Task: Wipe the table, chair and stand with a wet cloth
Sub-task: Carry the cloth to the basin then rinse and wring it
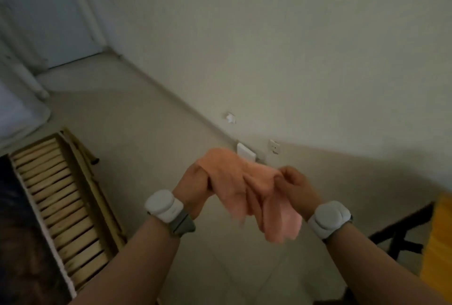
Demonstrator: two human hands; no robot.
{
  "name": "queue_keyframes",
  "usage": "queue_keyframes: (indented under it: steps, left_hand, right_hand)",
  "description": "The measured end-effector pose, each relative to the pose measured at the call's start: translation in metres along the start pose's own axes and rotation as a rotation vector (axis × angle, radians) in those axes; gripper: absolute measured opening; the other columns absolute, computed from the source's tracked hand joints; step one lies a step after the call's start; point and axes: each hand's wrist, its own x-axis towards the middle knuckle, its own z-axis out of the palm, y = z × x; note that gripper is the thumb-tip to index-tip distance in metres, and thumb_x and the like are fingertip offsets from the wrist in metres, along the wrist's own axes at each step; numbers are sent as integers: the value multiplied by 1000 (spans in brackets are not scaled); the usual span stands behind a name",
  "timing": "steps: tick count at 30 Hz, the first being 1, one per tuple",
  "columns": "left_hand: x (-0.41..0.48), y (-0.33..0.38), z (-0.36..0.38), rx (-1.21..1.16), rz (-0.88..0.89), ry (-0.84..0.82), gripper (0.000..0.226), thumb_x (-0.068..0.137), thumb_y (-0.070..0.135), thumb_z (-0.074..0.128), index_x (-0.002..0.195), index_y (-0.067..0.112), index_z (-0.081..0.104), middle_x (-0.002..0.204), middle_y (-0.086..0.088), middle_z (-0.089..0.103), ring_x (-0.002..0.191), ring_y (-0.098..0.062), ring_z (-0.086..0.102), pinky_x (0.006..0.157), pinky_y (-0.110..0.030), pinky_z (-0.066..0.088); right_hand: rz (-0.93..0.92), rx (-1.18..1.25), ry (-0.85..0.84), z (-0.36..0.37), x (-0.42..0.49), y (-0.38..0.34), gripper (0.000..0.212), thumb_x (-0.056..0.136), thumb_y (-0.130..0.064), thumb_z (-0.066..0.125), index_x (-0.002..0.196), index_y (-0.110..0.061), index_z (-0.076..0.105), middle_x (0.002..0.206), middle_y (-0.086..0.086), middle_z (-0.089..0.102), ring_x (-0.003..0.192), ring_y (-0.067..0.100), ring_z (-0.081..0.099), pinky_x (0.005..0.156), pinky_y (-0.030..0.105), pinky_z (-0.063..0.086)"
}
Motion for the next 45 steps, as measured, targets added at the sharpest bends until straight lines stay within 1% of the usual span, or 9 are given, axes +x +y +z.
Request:
queue_keyframes:
  steps: [5,11,16,19,22,27,32,37,45]
  left_hand:
    - [35,-1,-62,142,27,289,32,93,11,53,124,17,48,118,-10,57,90,-18,61,74,-28,53]
    - [83,-3,-136,902,-169,100,76,81,28,70,144,26,27,135,-4,44,111,-20,54,92,-28,45]
    - [161,44,-171,819,48,-1,73,79,39,70,141,29,32,138,4,46,126,-15,45,102,-28,38]
    - [198,82,-188,827,142,40,55,68,51,54,115,22,55,111,1,63,101,-15,58,85,-24,43]
    - [248,113,-234,827,184,261,22,77,37,49,81,15,54,76,1,55,71,-18,49,60,-26,35]
    - [297,143,-296,706,272,494,12,94,19,46,85,17,53,73,5,56,66,-9,50,56,-19,38]
    - [352,169,-338,638,251,572,12,96,19,42,90,16,52,76,7,54,70,-10,50,58,-22,37]
    - [434,216,-383,680,186,607,13,95,28,46,91,19,54,78,5,59,75,-16,57,67,-26,46]
    - [523,286,-468,994,54,592,13,87,22,56,81,10,60,77,2,52,74,-19,54,62,-22,38]
  right_hand:
    - [-32,253,-139,38,72,-34,18,96,-14,49,81,-20,57,66,0,56,63,14,46,60,28,38]
    - [-84,256,-332,109,149,-87,15,97,-19,49,86,-21,59,74,-4,62,72,14,55,71,30,46]
    - [-118,251,-445,172,231,-148,14,97,-15,46,90,-16,57,78,3,60,70,12,55,66,20,47]
    - [-139,284,-489,198,267,-183,12,98,-14,45,95,-11,56,78,8,58,69,15,53,61,19,46]
    - [-146,257,-420,233,322,-204,14,97,-20,47,97,-10,58,81,8,61,75,18,54,67,26,47]
    - [-96,147,-438,276,396,-210,29,92,-28,56,121,-24,51,91,4,62,80,17,61,73,29,53]
    - [-429,-514,-625,322,478,-210,38,81,-34,70,117,-27,56,105,-11,60,98,11,58,81,18,39]
    - [-464,-415,-582,368,593,-248,24,87,-20,62,111,-22,62,104,-1,63,98,17,59,85,26,44]
    - [-524,-316,-632,444,728,-339,18,86,-14,59,94,-30,61,88,-9,67,82,6,61,69,16,47]
